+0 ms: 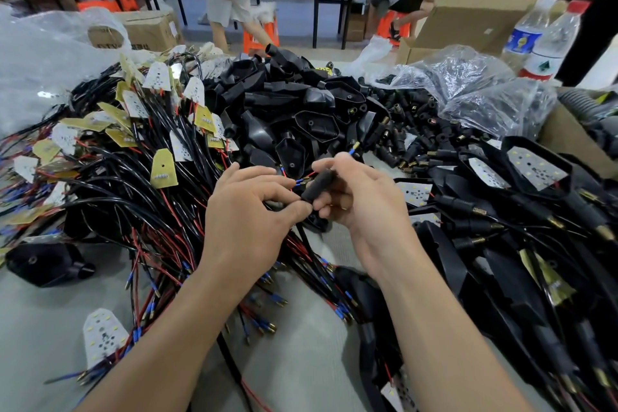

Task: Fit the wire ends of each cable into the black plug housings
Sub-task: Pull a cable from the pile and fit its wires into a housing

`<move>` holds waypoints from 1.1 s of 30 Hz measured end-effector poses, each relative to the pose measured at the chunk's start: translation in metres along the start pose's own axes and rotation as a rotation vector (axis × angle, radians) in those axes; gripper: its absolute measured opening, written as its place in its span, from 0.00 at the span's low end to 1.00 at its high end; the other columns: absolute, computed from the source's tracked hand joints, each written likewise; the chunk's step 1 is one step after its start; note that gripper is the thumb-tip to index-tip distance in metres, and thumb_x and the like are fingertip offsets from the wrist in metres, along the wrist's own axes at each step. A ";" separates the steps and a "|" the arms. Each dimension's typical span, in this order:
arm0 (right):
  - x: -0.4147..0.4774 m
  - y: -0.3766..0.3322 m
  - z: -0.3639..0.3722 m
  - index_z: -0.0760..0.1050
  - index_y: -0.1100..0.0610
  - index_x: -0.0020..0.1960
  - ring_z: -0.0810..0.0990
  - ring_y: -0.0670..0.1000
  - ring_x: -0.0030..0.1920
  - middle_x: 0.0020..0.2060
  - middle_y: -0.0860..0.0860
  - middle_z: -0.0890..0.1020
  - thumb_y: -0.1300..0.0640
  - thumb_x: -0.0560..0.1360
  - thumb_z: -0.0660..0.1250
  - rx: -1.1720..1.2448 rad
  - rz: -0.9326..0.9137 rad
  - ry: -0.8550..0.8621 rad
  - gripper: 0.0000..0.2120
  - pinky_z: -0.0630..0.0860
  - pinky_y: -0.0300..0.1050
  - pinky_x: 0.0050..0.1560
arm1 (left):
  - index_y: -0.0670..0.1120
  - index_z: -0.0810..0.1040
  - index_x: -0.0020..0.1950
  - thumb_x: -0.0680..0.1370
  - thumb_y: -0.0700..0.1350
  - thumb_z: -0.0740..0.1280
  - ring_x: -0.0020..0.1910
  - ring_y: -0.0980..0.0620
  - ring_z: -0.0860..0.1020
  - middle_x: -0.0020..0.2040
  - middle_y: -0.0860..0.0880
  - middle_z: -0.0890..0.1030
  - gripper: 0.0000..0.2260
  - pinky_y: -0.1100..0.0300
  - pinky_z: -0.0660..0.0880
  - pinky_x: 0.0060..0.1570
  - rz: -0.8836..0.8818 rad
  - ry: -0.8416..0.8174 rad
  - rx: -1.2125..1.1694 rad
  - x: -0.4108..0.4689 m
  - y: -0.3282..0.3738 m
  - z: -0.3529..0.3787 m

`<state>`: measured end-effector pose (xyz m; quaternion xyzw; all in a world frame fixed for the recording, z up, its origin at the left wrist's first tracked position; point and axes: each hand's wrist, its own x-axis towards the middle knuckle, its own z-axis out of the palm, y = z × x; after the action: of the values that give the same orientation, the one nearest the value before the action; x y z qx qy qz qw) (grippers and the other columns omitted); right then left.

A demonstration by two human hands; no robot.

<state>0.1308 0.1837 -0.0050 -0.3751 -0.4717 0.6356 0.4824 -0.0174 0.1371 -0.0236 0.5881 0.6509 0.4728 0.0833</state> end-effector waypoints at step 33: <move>0.008 0.009 -0.005 0.81 0.62 0.46 0.76 0.47 0.25 0.33 0.54 0.84 0.55 0.87 0.58 0.217 0.088 0.231 0.18 0.72 0.37 0.26 | 0.64 0.87 0.45 0.72 0.42 0.77 0.50 0.62 0.79 0.39 0.65 0.80 0.15 0.78 0.69 0.48 0.002 0.087 0.010 -0.005 0.006 -0.004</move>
<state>0.1310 0.1919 -0.0150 -0.4118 -0.3246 0.6560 0.5429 -0.0146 0.1302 -0.0200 0.5681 0.6555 0.4949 0.0513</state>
